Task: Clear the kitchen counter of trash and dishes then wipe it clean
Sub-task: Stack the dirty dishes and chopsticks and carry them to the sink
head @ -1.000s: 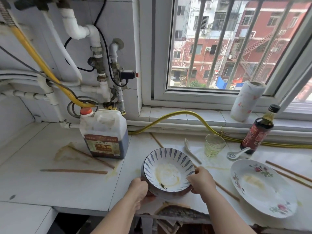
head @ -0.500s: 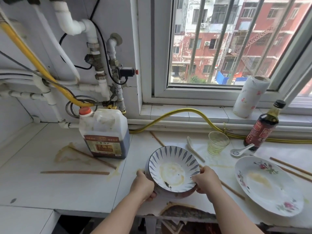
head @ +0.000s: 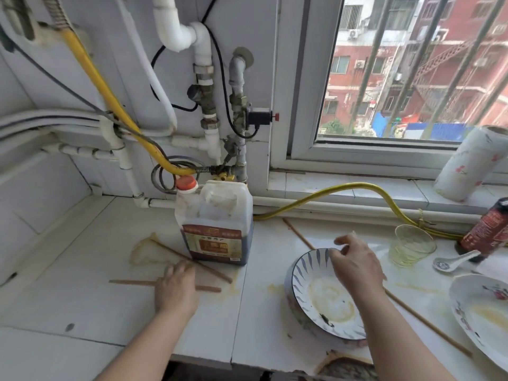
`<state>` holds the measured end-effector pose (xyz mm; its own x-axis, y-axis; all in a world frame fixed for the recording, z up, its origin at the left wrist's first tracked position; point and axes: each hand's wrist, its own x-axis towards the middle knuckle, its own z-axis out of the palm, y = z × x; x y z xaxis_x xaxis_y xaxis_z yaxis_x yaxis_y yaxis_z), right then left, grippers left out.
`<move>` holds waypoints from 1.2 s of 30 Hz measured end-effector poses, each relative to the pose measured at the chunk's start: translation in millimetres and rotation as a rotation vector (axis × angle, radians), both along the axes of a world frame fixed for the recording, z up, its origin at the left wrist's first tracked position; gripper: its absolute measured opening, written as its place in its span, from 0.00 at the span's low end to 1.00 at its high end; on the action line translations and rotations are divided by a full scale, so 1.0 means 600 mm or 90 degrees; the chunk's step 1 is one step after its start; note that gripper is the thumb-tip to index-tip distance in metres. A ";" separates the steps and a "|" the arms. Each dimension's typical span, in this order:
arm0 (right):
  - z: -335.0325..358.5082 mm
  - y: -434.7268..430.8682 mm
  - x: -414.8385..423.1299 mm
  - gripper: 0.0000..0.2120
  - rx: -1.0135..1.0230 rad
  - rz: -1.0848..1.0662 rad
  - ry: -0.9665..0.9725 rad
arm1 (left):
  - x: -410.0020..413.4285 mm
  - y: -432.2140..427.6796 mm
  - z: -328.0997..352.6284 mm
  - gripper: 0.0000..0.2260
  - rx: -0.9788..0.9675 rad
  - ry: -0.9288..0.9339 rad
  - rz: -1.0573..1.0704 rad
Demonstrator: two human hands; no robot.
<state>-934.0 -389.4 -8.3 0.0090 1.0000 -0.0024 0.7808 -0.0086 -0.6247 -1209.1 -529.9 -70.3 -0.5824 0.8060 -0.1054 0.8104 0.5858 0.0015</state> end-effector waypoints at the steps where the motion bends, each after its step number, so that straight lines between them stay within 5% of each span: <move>1: -0.005 0.004 0.002 0.12 -0.006 -0.015 0.001 | -0.023 0.003 -0.002 0.28 -0.037 0.049 -0.037; 8: -0.008 0.021 0.072 0.10 -0.017 -0.150 0.025 | -0.113 0.055 -0.005 0.24 -0.204 0.187 -0.171; 14: -0.016 0.013 0.131 0.10 -0.039 -0.240 0.022 | -0.139 0.044 -0.025 0.11 -0.109 0.213 -0.270; 16: -0.025 0.008 0.145 0.11 -0.061 -0.251 0.020 | -0.149 0.041 -0.038 0.16 -0.055 0.215 -0.323; 19: -0.046 0.000 0.165 0.12 -0.108 -0.250 0.004 | -0.152 0.039 -0.053 0.20 -0.015 0.187 -0.306; 22: -0.070 -0.008 0.188 0.16 -0.160 -0.222 -0.033 | -0.124 0.029 -0.033 0.17 -0.118 0.167 -0.275; 26: -0.098 -0.009 0.220 0.21 -0.222 -0.148 -0.188 | -0.100 0.009 -0.039 0.16 -0.121 0.142 -0.217; 31: -0.125 0.004 0.241 0.15 -0.200 -0.040 -0.354 | -0.028 -0.009 -0.006 0.19 -0.109 0.115 -0.226; 36: -0.123 0.041 0.244 0.06 -0.177 0.052 -0.260 | 0.043 0.003 0.030 0.14 -0.073 -0.019 -0.069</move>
<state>-787.9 -365.0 -82.0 -0.0135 0.9595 -0.2815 0.9664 -0.0597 -0.2499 -1183.4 -528.3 -52.0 -0.4884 0.8454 -0.2165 0.8693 0.4931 -0.0354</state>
